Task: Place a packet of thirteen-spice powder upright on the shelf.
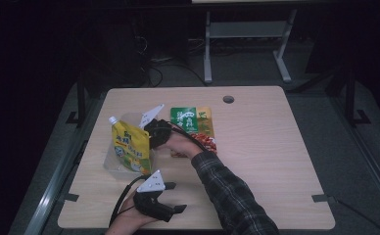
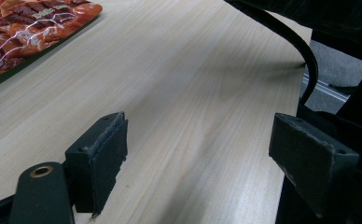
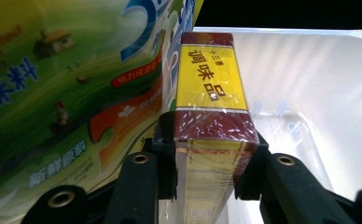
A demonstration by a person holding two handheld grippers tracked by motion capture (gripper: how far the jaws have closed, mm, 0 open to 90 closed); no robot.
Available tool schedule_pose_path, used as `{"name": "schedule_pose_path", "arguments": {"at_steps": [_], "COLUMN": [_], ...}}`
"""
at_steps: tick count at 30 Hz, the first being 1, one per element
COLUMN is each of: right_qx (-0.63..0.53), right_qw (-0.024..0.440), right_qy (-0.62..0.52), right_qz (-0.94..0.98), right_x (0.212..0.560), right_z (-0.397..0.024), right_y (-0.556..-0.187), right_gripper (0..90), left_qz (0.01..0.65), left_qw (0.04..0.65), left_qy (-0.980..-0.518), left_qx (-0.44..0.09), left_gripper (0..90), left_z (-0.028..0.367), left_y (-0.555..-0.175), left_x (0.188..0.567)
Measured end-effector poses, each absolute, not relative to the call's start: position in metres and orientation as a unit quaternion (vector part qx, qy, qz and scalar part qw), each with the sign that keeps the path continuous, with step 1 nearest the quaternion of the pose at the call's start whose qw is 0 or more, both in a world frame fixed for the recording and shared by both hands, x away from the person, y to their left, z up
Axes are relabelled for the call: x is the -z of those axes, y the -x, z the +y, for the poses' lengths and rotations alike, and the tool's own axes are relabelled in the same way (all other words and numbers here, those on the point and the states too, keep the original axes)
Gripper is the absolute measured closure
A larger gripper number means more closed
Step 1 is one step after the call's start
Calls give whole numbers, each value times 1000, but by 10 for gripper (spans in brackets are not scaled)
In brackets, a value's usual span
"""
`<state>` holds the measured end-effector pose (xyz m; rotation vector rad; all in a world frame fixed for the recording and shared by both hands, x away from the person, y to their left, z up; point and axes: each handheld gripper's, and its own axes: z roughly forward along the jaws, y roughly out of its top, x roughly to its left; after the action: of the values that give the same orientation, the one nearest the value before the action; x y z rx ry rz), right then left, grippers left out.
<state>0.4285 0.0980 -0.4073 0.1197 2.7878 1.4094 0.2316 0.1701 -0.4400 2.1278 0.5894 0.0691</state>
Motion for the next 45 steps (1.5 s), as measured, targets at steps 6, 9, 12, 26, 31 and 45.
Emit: {"name": "schedule_pose_path", "arguments": {"at_steps": [6, 9, 12, 26, 31, 45], "right_qx": [-443, -433, -432, -470, -485, -477], "right_qw": [22, 26, 18, 5, 14, 66], "right_qy": [-49, -57, -68, -71, -80, -162], "right_qz": [895, 899, 899, 880, 871, 861], "right_x": [405, 404, 405, 388, 376, 365], "right_z": [95, 89, 85, 81, 66, 12], "right_y": [-425, -423, -423, -422, -424, -433], "right_gripper": [491, 457, 437, 331, 321, 370], "left_qz": [237, 236, 236, 238, 242, 251], "left_qw": [449, 448, 447, 450, 449, 443], "left_qy": [-861, -862, -862, -860, -859, -860], "left_qx": [-29, -30, -31, -33, -29, -28], "left_gripper": [188, 188, 188, 188, 188, 189], "left_z": [170, 171, 171, 173, 171, 171], "left_y": [-232, -232, -232, -232, -231, -232], "left_x": [440, 439, 439, 438, 439, 441]}}
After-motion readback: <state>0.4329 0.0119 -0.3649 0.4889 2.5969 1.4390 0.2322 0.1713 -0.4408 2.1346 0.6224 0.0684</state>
